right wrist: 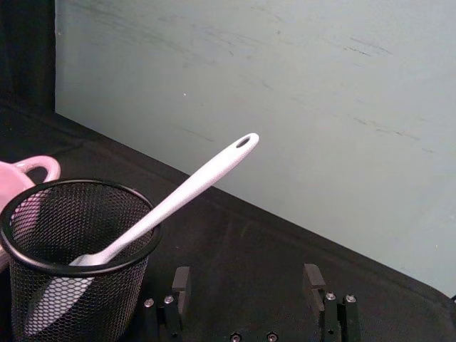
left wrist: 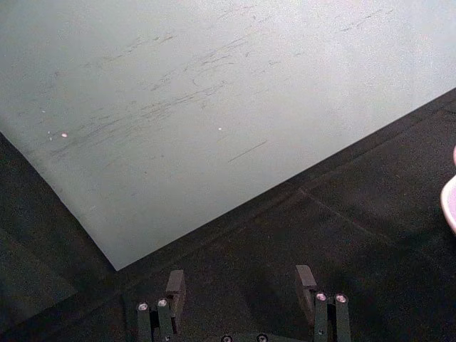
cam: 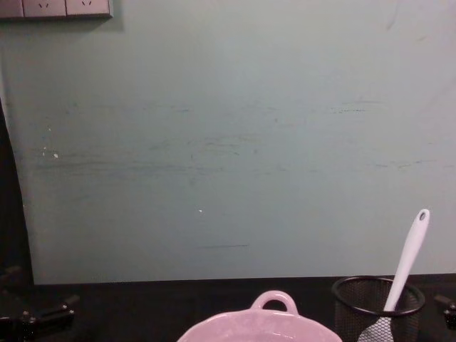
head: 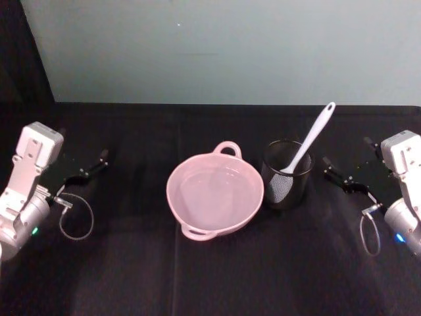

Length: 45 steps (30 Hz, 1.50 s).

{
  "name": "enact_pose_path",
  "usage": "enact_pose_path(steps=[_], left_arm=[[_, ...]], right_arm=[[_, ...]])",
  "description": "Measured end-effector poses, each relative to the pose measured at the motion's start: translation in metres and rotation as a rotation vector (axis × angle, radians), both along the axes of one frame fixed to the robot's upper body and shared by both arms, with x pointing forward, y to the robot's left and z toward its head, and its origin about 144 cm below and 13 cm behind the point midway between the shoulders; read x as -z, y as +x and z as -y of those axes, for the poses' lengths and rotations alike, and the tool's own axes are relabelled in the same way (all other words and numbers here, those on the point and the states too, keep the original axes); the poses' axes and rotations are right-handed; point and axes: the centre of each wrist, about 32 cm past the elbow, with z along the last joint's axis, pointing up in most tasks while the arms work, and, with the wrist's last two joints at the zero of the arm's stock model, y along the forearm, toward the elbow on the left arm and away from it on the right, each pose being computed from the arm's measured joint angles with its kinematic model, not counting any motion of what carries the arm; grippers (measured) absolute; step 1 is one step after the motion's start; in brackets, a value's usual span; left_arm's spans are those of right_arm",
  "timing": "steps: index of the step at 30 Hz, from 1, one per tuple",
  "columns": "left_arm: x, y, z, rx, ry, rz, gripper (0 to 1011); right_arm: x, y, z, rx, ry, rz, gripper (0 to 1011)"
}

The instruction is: Use the one hand to pick up the spoon and stir the clear water in the bowl.

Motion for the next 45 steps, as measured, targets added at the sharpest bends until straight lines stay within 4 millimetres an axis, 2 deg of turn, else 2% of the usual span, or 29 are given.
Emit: enact_pose_path(steps=[29, 33, 38, 45], left_arm=[[0.000, 0.000, 0.000, 0.000, 0.000, 0.000, 1011], [0.000, 0.000, 0.000, 0.000, 0.000, 0.000, 1011], [0.000, 0.000, 0.000, 0.000, 0.000, 0.000, 1011], [0.000, 0.000, 0.000, 0.000, 0.000, 0.000, 1011]], right_arm=[[-0.002, -0.003, 0.000, 0.001, 0.007, 0.006, 1004], [-0.003, -0.012, 0.004, 0.017, 0.075, 0.020, 1004], [-0.007, -0.024, 0.010, 0.016, 0.244, 0.053, 1004], [-0.010, -0.013, 0.017, -0.047, 0.511, 0.011, 1004]])
